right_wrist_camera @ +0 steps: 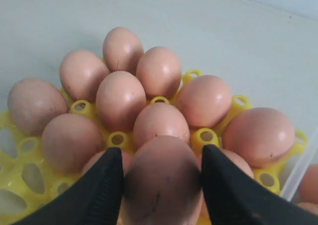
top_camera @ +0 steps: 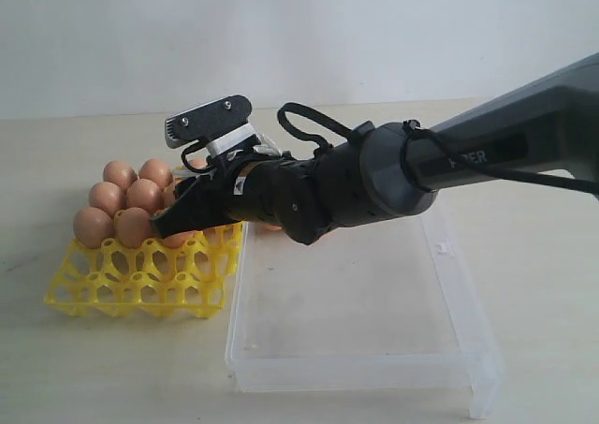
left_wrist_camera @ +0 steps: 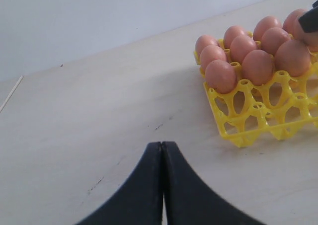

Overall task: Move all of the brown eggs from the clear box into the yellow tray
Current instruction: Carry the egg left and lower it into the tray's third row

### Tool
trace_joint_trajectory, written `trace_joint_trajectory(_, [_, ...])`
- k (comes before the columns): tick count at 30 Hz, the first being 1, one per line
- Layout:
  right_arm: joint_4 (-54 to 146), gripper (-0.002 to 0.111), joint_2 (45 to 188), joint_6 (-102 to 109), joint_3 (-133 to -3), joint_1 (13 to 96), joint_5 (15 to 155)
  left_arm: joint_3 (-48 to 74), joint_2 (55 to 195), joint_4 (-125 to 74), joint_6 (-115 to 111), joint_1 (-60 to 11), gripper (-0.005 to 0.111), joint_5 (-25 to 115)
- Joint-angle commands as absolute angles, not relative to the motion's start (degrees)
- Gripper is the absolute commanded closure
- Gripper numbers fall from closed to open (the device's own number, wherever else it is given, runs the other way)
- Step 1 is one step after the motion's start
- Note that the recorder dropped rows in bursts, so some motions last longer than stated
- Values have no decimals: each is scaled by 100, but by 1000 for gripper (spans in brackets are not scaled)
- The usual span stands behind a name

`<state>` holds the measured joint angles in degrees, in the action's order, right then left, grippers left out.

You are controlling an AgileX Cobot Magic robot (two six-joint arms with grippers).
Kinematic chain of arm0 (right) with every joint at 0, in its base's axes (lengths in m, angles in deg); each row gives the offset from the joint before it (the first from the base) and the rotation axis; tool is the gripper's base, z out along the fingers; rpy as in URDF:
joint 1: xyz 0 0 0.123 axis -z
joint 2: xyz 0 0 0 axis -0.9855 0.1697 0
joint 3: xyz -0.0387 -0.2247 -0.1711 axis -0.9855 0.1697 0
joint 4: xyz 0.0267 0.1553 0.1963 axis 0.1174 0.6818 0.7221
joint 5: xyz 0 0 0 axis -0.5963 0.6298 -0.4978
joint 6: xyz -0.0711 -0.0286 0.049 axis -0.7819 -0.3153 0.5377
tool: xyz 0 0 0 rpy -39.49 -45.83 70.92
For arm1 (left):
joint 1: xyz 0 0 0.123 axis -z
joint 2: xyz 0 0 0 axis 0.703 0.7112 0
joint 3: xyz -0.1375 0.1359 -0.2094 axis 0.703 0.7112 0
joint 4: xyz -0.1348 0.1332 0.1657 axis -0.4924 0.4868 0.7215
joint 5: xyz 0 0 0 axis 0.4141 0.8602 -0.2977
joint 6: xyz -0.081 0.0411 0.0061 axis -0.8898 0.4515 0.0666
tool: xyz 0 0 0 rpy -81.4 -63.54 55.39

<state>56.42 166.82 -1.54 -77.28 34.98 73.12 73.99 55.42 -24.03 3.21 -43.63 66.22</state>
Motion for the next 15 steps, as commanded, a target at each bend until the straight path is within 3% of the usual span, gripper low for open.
trace_joint_trajectory(1, [5618,104,16673,-332,-7700,3489,7060,7376,5507,-2403,290,-4342,107,6577])
trace_joint_trajectory(10, [5618,50,16673,-343,-7700,3489,7173,7376,5507,-2403,290,-4342,107,6577])
trace_joint_trajectory(15, [5618,45,16673,-536,-7700,3489,7198,7376,5507,-2403,290,-4342,107,6577])
